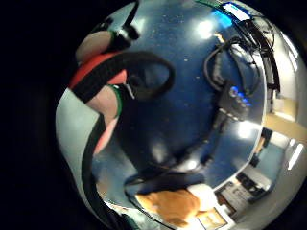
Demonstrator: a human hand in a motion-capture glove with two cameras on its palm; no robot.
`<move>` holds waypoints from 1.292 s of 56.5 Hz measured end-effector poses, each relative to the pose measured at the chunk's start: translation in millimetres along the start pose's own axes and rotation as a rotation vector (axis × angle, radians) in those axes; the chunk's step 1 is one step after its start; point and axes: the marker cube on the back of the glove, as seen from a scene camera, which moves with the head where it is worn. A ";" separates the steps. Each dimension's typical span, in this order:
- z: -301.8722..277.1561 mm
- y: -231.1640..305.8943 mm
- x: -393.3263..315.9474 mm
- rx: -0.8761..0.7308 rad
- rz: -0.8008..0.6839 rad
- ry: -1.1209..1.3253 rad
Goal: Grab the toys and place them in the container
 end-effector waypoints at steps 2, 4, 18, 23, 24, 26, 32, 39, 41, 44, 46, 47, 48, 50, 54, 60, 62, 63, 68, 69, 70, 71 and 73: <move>0.8 0.3 -2.0 0.021 -0.004 0.000; 1.9 3.1 -6.2 0.035 -0.005 0.001; -15.0 16.2 -31.5 -0.176 -0.083 0.127; -34.0 21.0 -44.3 -0.291 -0.122 0.191; -38.6 22.5 -48.3 -0.300 -0.131 0.193; -50.9 23.8 -57.7 -0.303 -0.152 0.183; -78.4 45.9 -99.1 -0.260 -0.242 0.147; -115.6 87.0 -173.4 -0.183 -0.364 0.076; -127.4 93.8 -193.7 -0.151 -0.406 0.060; -141.2 106.9 -226.5 -0.106 -0.460 0.047; -147.4 117.7 -249.5 -0.077 -0.499 0.040; -151.9 118.1 -256.0 -0.065 -0.529 0.039; -157.3 115.6 -259.7 -0.055 -0.568 0.040; -167.1 112.0 -270.7 -0.036 -0.641 0.039; -175.4 126.9 -326.5 0.014 -0.682 0.018; -193.9 106.7 -370.5 0.021 -0.657 -0.111; -192.0 105.2 -388.1 0.047 -0.668 -0.091; -187.3 109.4 -399.7 0.077 -0.693 -0.049; -170.7 114.5 -446.0 0.222 -0.723 0.048; -171.2 110.0 -450.5 0.230 -0.700 0.017; -170.6 107.5 -455.5 0.238 -0.693 -0.003; -168.3 106.2 -459.8 0.251 -0.708 0.003; -163.8 97.3 -459.0 0.286 -0.760 0.061</move>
